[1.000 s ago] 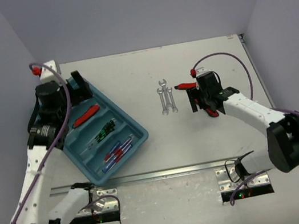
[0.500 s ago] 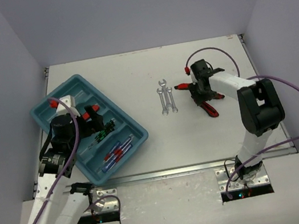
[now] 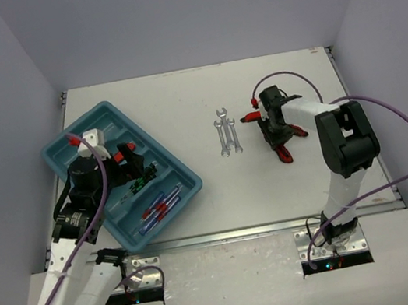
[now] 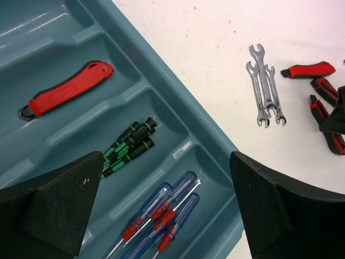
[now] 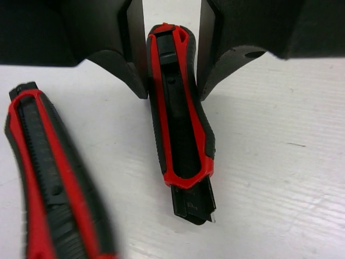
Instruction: Sort the tools into containers
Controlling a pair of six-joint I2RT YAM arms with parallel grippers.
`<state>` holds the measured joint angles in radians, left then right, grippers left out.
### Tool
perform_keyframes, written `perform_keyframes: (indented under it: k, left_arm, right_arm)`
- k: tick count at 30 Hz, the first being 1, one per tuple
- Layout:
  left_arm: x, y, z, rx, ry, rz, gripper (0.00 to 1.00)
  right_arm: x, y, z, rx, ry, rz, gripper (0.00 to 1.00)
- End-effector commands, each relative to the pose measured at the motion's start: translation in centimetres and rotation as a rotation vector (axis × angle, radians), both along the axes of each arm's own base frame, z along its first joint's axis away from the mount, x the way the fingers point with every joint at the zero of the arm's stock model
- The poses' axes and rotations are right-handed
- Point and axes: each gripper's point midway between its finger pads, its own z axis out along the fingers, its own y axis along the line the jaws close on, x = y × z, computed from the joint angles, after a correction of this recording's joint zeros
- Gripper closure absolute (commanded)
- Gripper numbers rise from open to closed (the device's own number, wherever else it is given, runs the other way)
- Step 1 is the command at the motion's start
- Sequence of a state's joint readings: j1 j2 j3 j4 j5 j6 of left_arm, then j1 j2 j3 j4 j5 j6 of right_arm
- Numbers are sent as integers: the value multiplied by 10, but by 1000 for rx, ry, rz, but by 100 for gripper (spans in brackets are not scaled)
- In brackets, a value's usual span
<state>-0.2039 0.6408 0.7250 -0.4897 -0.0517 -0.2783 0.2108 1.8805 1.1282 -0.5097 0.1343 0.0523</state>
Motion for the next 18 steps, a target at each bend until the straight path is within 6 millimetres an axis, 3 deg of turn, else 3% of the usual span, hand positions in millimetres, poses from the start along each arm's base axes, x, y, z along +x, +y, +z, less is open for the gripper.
perform_keyframes:
  k: [1, 4, 7, 10, 11, 14, 16, 17, 18]
  left_arm:
    - [4, -5, 20, -20, -73, -17, 0]
    - [5, -15, 22, -45, -58, -61, 0]
    - [5, -43, 34, -189, -62, -156, 0]
    - [5, -76, 51, -404, -91, -262, 0]
    - [4, -84, 45, -458, -65, -282, 0]
    - [7, -118, 71, -635, -139, -395, 0]
    - [14, -125, 76, -632, -152, -394, 0]
    - [14, -139, 79, -625, -131, -417, 0]
    - [15, -145, 75, -620, -117, -424, 0]
  right_arm:
    - [-19, 37, 13, 208, -6, 27, 90]
    - [-22, 68, 49, 328, -113, 71, 94]
    - [-25, 98, 88, 402, -227, 109, 97]
    - [-30, 141, 124, 463, -327, 177, 100]
    - [-35, 157, 131, 482, -344, 213, 100]
    - [-48, 211, 170, 583, -480, 267, 100]
    - [-55, 235, 186, 608, -545, 303, 100]
    - [-65, 251, 193, 625, -564, 333, 100]
    - [-62, 253, 199, 632, -594, 331, 100]
